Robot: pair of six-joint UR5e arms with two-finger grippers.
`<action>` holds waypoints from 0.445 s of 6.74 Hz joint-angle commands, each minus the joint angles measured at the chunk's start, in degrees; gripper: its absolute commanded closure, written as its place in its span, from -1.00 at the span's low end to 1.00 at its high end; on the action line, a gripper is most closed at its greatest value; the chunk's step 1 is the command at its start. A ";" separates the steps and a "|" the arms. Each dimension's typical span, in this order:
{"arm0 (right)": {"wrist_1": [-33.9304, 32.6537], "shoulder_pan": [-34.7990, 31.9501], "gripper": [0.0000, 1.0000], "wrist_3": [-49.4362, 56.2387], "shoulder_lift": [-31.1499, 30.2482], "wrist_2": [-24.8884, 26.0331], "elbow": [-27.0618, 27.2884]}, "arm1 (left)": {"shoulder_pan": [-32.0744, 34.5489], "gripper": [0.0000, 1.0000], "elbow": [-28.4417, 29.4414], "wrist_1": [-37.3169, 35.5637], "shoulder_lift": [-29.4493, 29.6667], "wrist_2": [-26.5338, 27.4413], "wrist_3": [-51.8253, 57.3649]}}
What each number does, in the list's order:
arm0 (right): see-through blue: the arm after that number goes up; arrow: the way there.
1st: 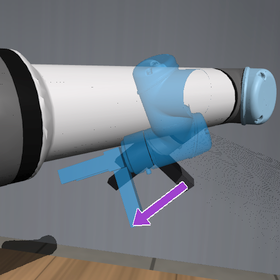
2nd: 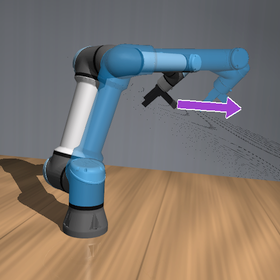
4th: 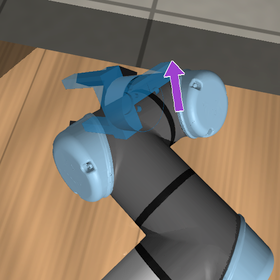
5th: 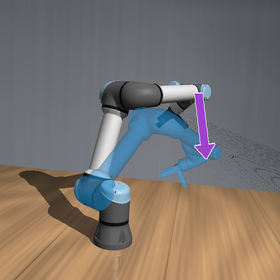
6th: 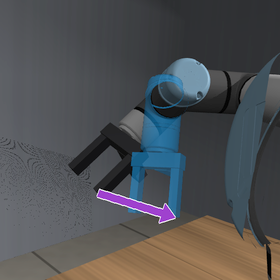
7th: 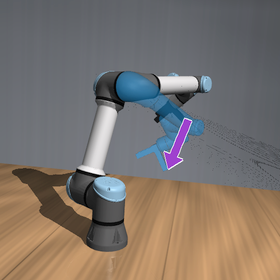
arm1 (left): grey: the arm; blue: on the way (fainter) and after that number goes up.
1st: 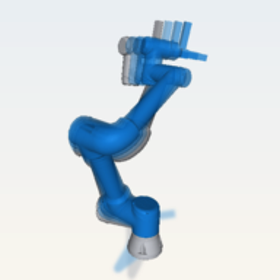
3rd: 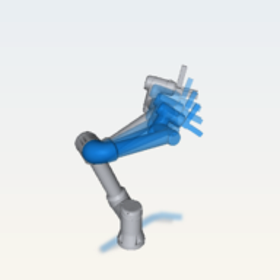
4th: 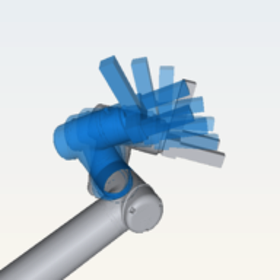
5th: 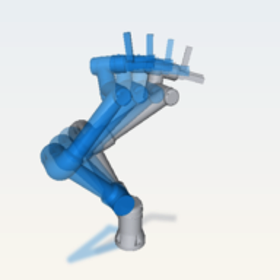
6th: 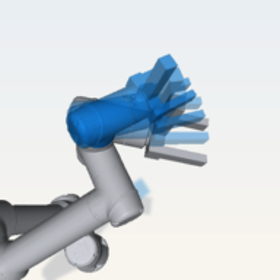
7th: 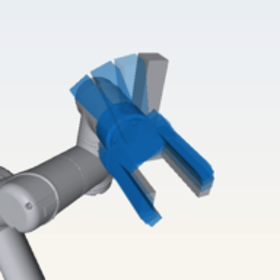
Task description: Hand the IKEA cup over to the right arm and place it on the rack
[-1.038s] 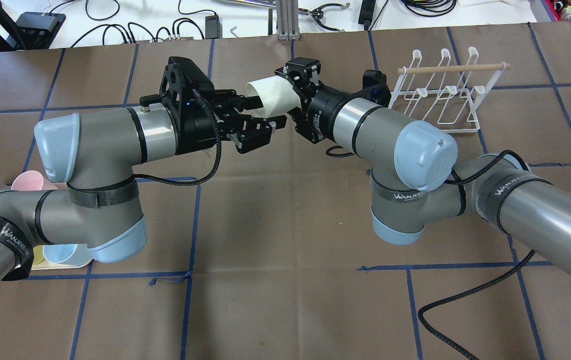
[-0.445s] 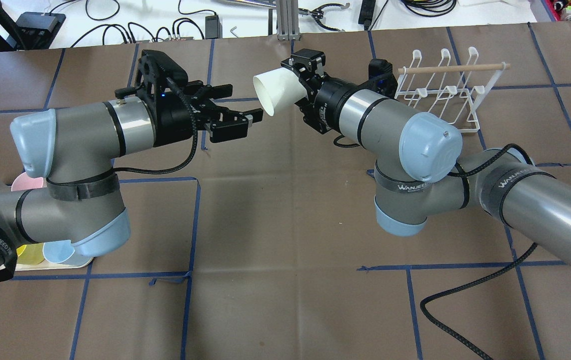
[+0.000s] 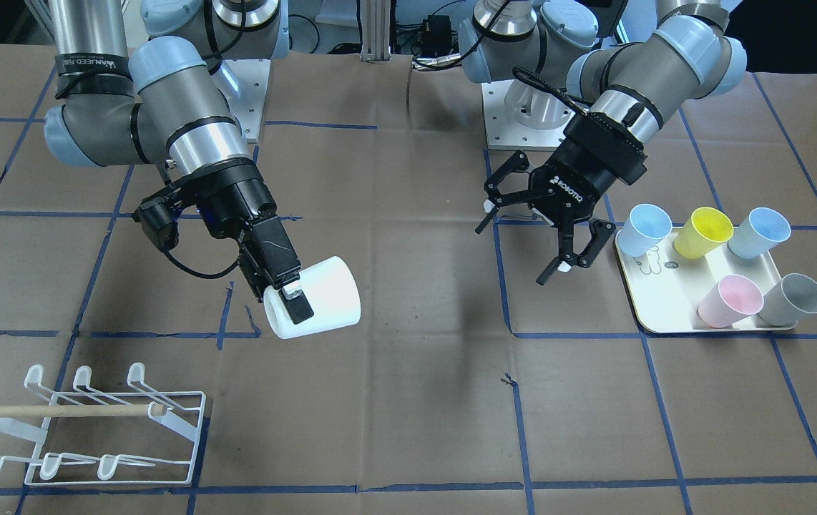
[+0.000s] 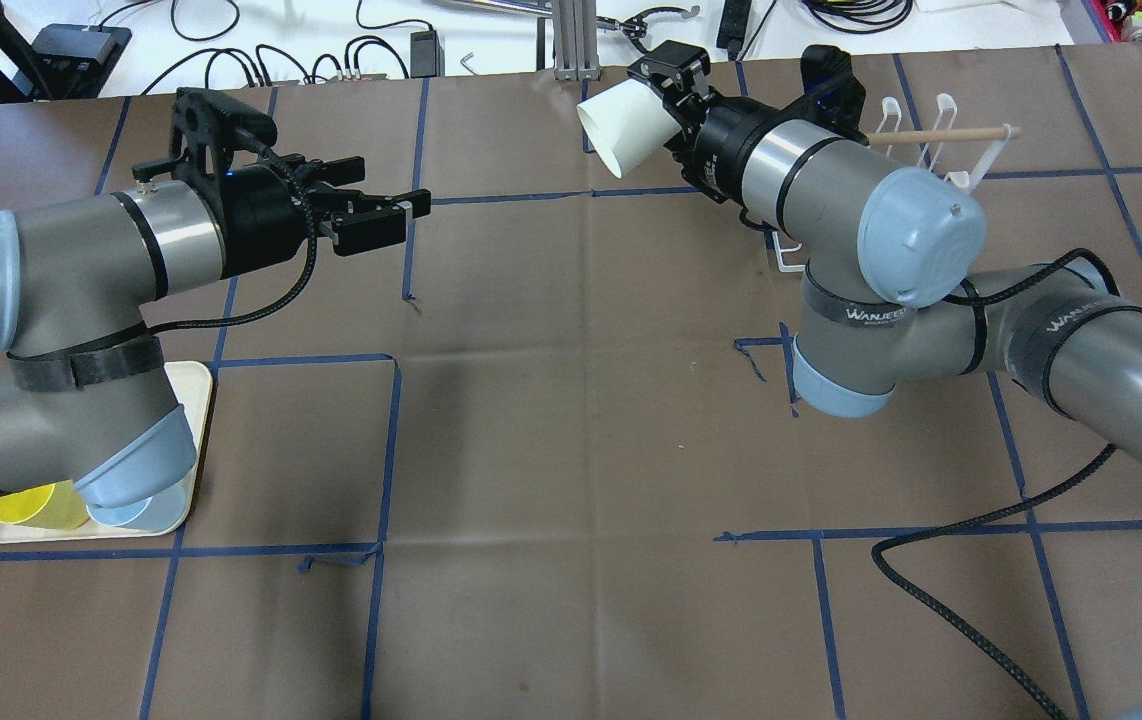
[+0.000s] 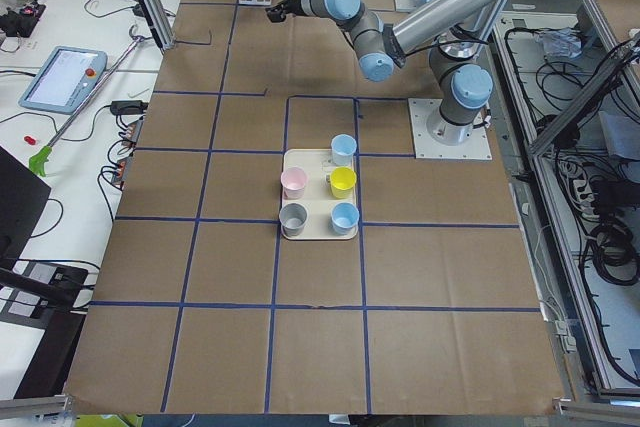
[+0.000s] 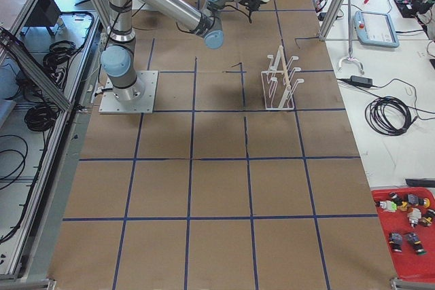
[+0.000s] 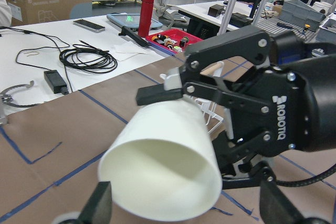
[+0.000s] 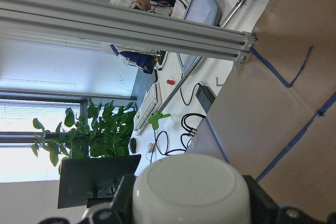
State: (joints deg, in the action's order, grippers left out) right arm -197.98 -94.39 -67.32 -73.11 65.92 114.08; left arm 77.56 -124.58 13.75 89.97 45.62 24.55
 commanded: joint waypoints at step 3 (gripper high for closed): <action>0.22 3.14 0.63 41.71 5.26 10.28 -8.52 | 1.88 -0.97 18.36 32.14 1.60 19.27 0.06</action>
State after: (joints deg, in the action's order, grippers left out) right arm -197.83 -92.82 -38.60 -68.90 74.54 107.28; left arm 78.24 -112.06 36.05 90.89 59.44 24.54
